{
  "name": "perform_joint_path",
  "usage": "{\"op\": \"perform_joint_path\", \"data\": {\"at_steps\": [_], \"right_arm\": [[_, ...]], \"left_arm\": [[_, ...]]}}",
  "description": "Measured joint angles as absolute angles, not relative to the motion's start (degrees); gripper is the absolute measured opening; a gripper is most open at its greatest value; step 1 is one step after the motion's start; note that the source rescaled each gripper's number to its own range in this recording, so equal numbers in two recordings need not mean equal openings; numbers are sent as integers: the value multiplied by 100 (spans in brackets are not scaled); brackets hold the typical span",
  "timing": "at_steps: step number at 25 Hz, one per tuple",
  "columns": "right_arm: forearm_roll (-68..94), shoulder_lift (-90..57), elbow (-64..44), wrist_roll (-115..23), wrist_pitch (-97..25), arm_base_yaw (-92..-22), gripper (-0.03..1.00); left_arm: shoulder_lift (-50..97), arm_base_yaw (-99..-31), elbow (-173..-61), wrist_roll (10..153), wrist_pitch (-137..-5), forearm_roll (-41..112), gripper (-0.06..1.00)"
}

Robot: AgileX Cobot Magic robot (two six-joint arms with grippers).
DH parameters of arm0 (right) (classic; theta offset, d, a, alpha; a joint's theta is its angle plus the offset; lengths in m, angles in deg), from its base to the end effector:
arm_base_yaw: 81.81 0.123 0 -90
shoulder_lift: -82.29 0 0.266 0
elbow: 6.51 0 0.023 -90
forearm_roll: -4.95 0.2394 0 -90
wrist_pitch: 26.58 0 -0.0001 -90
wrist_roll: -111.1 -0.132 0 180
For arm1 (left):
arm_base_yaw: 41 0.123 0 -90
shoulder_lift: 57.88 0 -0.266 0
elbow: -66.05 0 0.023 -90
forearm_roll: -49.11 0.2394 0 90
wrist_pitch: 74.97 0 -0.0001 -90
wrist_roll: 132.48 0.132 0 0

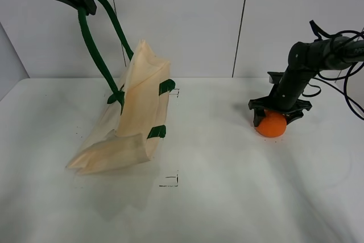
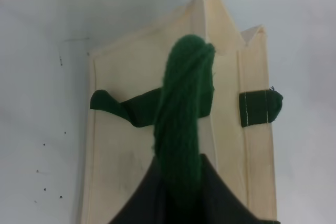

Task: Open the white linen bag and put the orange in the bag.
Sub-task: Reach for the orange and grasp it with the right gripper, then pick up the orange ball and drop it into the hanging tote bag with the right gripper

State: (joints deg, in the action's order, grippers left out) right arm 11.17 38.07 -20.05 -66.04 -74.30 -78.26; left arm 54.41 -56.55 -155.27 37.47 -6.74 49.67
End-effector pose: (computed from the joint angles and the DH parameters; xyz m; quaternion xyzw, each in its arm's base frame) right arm 0.4271 0.0371 0.0707 -0.0228 0.9950 0.0437 0.0871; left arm 0.3913 -0.1077 0.3689 0.0451 0.9362 -0.0725 0.3410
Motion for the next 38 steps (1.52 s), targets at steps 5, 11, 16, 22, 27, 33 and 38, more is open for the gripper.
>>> {"op": "perform_joint_path", "data": {"at_steps": [5,11,16,22,27,33,38], "right_arm": [[1136,3693,-2051,-6604,-7561,-7826,0],[1513,3274,-2463,-6399,-8109,-7826,0],[2112,2791,-3370,-6250,-8958,-7743,0],[2416,2734,-4184,-6232,-9265,-7021,0],[3195,2840,-4217,-6256,-8638,-6233,0],[3753,3439,-4217,-6250,-7992,-5504,0],[4158,3978,-4211,-5948,-7514,-5134,0]], "left_arm": [[5441,-5655,-15527,3747,-674,4967,0],[5441,-5655,-15527,3747,-674,4911,0],[5441,-5655,-15527,3747,-674,4911,0],[5441,-5655,-15527,3747,-674,4911,0],[5441,-5655,-15527,3747,-674,4911,0],[5441,-5655,-15527,3747,-674,4911,0],[5441,-5655,-15527,3747,-674,4911,0]]}}
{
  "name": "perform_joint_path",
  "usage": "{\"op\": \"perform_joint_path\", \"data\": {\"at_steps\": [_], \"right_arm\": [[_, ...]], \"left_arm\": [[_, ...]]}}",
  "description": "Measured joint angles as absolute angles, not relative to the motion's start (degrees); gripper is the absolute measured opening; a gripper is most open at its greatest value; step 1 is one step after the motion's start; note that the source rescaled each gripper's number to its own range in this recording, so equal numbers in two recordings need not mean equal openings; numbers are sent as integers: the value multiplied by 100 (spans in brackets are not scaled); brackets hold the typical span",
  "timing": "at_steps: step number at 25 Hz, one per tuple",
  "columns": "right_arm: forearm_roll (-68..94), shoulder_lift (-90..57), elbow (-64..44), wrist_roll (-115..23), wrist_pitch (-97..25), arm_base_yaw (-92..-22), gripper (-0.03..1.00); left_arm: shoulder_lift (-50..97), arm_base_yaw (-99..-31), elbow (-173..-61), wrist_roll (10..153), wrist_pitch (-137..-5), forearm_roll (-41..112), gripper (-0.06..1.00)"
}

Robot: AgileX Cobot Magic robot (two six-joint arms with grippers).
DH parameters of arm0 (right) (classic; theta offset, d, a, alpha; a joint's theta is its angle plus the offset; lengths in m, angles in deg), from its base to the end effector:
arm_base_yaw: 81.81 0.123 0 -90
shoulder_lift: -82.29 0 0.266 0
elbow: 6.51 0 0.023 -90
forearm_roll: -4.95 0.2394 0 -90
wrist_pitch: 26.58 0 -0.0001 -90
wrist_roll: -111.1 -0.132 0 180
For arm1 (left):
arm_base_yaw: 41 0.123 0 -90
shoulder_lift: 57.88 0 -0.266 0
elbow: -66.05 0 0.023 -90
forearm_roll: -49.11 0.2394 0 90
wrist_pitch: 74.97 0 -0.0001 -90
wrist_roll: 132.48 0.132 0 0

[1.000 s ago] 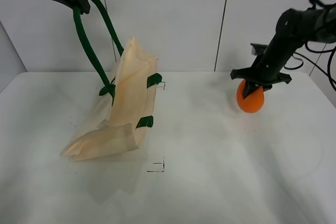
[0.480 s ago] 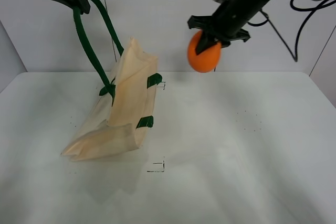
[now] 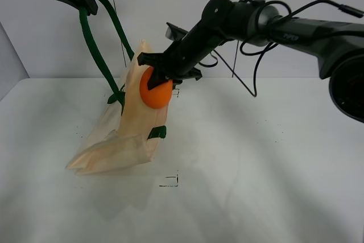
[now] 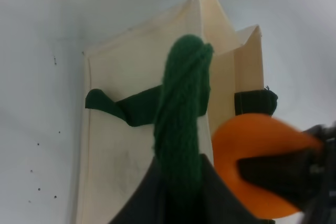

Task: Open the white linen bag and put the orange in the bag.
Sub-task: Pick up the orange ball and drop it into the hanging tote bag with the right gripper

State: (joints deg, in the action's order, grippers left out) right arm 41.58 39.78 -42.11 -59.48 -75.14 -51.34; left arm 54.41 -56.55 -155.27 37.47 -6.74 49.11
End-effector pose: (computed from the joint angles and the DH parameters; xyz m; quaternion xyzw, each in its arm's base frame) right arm 0.4045 0.3066 0.1802 -0.1806 0.9110 0.3203 0.1867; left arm 0.3910 -0.1088 0.3689 0.0450 0.9362 -0.0772 0.3399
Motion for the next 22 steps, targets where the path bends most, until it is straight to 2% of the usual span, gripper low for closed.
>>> {"op": "perform_joint_path", "data": {"at_steps": [8,9,11,12,13,14,17,22], "right_arm": [[4308,4432,-4211,-5714,-7072,-4977,2],[4322,4457,-4211,-5667,-7072,-4977,12],[4332,4469,-4211,-5628,-7054,-4977,45],[4332,4469,-4211,-5607,-7047,-4977,65],[4332,4469,-4211,-5565,-7045,-4977,80],[4317,4469,-4217,-5544,-7050,-4977,87],[3888,4469,-4423,-5604,-7364,-4977,98],[2179,4449,-5317,-6507,-8668,-4977,100]], "left_arm": [[5441,-5655,-15527,3747,-674,4911,0],[5441,-5655,-15527,3747,-674,4911,0],[5441,-5655,-15527,3747,-674,4911,0],[5441,-5655,-15527,3747,-674,4911,0],[5441,-5655,-15527,3747,-674,4911,0],[5441,-5655,-15527,3747,-674,4911,0],[5441,-5655,-15527,3747,-674,4880,0],[5447,-5655,-15527,3747,-674,4867,0]]}}
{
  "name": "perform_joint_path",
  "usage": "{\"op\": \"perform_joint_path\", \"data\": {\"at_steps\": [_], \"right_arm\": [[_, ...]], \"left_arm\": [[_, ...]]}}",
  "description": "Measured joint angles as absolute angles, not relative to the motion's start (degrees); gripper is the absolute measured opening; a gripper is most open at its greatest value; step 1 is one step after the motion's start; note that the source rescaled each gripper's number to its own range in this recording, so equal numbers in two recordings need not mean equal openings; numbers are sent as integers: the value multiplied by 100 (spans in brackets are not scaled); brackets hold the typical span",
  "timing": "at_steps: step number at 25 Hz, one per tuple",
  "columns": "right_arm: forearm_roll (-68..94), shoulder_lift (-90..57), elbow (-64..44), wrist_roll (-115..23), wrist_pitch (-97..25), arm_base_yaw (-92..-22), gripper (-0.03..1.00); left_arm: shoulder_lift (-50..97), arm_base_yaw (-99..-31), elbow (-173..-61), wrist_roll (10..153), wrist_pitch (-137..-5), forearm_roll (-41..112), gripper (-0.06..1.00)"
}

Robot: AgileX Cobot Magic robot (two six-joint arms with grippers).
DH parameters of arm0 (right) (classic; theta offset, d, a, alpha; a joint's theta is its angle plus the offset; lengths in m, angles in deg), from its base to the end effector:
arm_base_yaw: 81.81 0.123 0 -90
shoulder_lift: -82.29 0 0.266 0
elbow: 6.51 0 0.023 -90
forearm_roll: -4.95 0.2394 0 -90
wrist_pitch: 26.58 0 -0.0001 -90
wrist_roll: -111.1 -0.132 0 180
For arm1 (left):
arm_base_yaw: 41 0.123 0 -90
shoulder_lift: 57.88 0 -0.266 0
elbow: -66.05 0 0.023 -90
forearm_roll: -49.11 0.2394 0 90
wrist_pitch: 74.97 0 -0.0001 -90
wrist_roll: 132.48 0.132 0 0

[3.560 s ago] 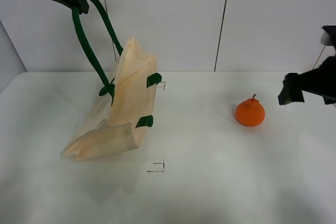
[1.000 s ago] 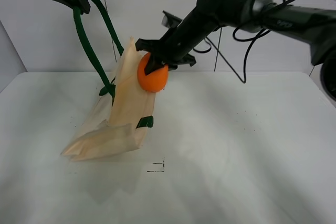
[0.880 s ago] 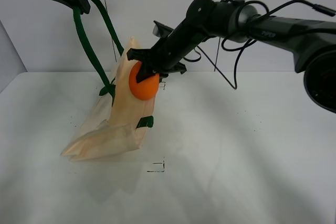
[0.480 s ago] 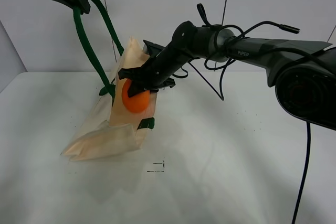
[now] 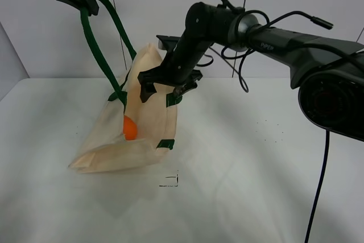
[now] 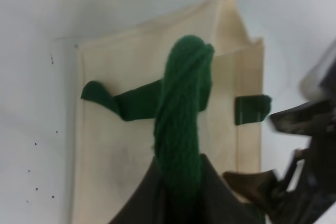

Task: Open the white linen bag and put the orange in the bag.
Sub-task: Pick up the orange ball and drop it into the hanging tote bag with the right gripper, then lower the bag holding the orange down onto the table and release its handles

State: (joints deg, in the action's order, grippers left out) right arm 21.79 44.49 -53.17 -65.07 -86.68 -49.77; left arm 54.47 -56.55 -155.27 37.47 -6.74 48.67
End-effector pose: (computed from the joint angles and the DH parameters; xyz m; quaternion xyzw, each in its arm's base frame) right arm 0.4109 0.2963 0.1704 -0.2554 0.9337 0.1861 0.1684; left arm 0.3910 -0.1098 0.3685 0.0449 0.9364 -0.0809 0.3386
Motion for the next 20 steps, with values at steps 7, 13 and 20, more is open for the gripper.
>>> {"op": "perform_joint_path", "data": {"at_steps": [7,13,20], "right_arm": [[842,4396,-5761,-7146,-9580,-5181,100],[441,4401,-5761,-7160,-9595,-5844,100],[307,4401,-5761,-7157,-9595,-6986,100]], "left_arm": [[5452,-5655,-15527,3747,-674,4867,0],[5452,-5655,-15527,3747,-674,4867,0],[5452,-5655,-15527,3747,-674,4867,0]]}}
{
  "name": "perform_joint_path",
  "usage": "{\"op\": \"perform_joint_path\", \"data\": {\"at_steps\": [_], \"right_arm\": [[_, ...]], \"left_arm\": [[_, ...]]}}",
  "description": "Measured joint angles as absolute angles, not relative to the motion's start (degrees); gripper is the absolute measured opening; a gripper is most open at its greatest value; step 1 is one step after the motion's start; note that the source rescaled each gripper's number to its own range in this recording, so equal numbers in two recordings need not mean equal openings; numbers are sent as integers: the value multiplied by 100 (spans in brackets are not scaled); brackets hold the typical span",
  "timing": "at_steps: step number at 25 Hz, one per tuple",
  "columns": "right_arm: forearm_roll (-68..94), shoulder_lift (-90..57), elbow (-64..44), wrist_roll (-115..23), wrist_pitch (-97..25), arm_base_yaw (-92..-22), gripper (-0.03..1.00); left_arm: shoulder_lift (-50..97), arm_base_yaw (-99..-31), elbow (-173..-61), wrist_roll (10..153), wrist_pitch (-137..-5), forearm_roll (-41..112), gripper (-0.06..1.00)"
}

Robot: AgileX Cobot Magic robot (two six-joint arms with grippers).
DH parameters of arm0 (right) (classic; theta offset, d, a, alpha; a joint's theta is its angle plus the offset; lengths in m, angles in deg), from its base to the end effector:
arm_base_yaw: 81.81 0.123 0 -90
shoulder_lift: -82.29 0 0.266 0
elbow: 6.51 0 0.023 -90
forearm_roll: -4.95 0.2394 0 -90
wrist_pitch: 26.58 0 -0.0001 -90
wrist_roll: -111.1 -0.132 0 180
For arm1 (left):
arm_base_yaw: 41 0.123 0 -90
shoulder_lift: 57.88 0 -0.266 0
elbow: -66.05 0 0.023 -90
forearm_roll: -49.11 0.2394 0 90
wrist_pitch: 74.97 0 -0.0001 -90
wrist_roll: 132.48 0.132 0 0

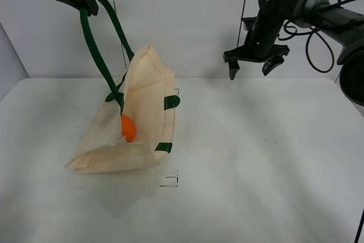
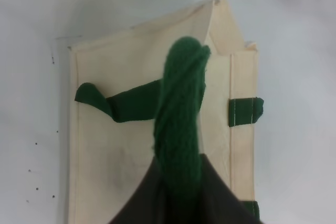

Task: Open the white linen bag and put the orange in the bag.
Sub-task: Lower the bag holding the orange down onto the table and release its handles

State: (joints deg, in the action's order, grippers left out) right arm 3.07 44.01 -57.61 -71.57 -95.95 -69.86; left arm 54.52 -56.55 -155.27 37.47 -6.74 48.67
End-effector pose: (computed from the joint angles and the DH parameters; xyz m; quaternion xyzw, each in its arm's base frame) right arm 0.4837 0.0982 0.1842 -0.0827 0.9812 0.0061 0.1744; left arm 0.3912 -0.1098 0.3682 0.0449 0.9365 -0.0808 0.3382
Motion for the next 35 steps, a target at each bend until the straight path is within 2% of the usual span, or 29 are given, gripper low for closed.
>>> {"op": "perform_joint_path", "data": {"at_steps": [7,12,16,23,35], "right_arm": [[304,4401,-5761,-7157,-9595,-7715,100],[437,4401,-5746,-7157,-9595,-8006,100],[495,4203,-5259,-7054,-9588,-8108,100],[495,2724,-3090,-7005,-9576,-8108,100],[495,-1709,1598,-7005,-9583,-8108,100]], "left_arm": [[5452,-5655,-15527,3747,-674,4867,0],[5452,-5655,-15527,3747,-674,4867,0],[5452,-5655,-15527,3747,-674,4867,0],[5452,-5655,-15527,3747,-674,4867,0],[5452,-5655,-15527,3747,-674,4867,0]]}}
